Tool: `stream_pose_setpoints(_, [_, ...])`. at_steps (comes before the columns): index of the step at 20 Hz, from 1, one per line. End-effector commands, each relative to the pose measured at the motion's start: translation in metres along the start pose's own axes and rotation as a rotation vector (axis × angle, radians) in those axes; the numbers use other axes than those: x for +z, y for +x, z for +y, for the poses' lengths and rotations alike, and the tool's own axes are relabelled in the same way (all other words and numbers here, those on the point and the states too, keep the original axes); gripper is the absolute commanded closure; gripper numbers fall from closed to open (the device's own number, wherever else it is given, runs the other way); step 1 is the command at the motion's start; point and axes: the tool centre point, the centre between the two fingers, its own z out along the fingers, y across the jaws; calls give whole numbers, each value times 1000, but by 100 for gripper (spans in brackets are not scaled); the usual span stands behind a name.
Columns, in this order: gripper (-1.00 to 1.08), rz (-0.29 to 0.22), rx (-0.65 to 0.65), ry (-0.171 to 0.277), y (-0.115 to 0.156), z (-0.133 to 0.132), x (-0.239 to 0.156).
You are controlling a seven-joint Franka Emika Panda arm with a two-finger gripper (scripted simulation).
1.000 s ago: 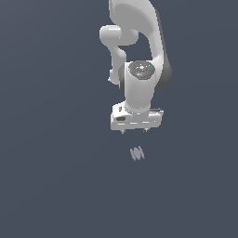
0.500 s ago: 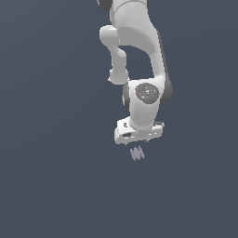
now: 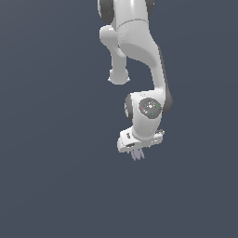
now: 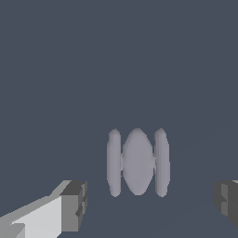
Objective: Pick up the object and move it to a goal position.
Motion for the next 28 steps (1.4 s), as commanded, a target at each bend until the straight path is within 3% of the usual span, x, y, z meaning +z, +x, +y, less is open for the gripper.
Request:
stream_pose_setpoints(1, [-92,0,-8,-1,2,-1,4])
stream_pose_setpoints(22, [-92,0,-10,-1,2,-1,55])
stream_pose_setpoints(23, [108,0,-10,-1,2,-1,55])
stream_pose_setpoints(28, [108,0,-10,-1,2,-1,55])
